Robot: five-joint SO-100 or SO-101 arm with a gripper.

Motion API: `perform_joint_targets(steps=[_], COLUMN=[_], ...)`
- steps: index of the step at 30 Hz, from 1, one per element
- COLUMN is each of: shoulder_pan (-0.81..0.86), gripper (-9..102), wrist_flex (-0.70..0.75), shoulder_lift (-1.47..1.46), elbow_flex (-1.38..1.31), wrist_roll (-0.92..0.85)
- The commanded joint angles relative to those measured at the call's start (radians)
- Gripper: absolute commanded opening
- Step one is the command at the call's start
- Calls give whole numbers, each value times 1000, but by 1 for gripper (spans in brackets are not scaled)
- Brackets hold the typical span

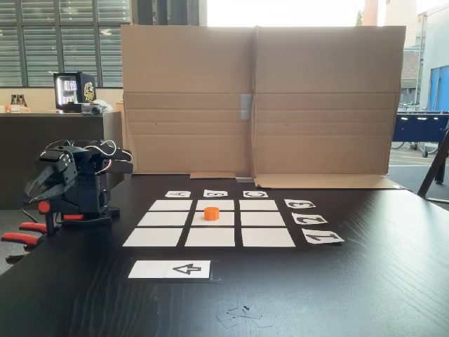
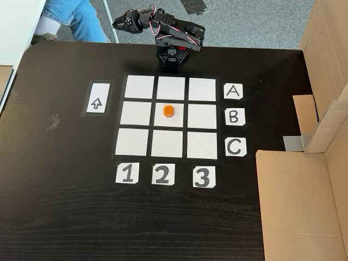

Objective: Pick up the round, orange token and place it in the grid on square B2.

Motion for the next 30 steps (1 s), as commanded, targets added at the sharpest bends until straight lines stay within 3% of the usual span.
perform_joint_targets(steps=[1,15,30], shoulder_pan=[2,0,-5], gripper=[0,0,-1], wrist_flex=[3,5,106], shoulder_lift=[6,6,6], elbow_flex=[3,3,-28], wrist_roll=[-2,-5,-12])
